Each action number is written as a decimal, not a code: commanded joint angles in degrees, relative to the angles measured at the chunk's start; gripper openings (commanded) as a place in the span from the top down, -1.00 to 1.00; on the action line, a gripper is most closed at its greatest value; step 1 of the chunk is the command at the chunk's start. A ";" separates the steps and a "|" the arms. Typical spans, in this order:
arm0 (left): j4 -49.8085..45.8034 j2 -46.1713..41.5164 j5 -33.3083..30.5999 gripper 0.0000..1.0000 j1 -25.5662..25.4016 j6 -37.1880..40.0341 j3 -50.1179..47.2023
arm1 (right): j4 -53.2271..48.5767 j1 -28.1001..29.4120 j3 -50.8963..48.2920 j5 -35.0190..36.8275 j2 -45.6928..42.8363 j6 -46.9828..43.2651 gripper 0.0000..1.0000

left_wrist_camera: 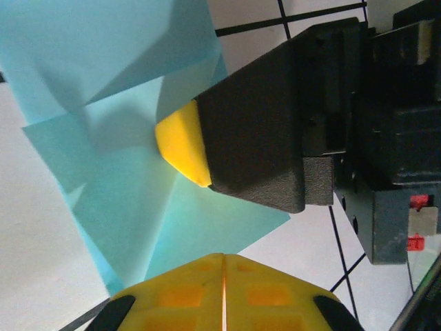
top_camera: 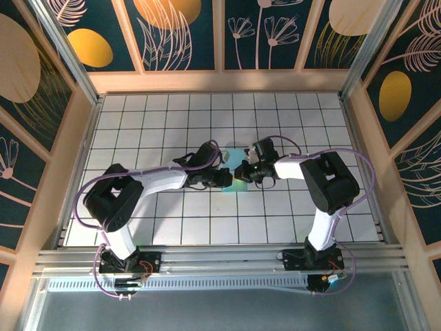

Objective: Fold a paper plane with a square sheet of paper (fold left side to right side)
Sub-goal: Fold the triangle a second time at the center of the table.

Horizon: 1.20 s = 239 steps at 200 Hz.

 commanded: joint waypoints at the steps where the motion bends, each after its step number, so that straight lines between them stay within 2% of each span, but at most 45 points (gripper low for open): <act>1: 1.99 2.09 3.14 0.84 0.47 -1.83 0.18 | -2.95 0.48 -1.22 2.25 1.63 -1.81 1.00; 239: 2.96 6.18 -0.36 0.89 0.41 -1.26 -3.53 | -4.14 0.58 -0.66 2.52 2.07 -2.39 1.00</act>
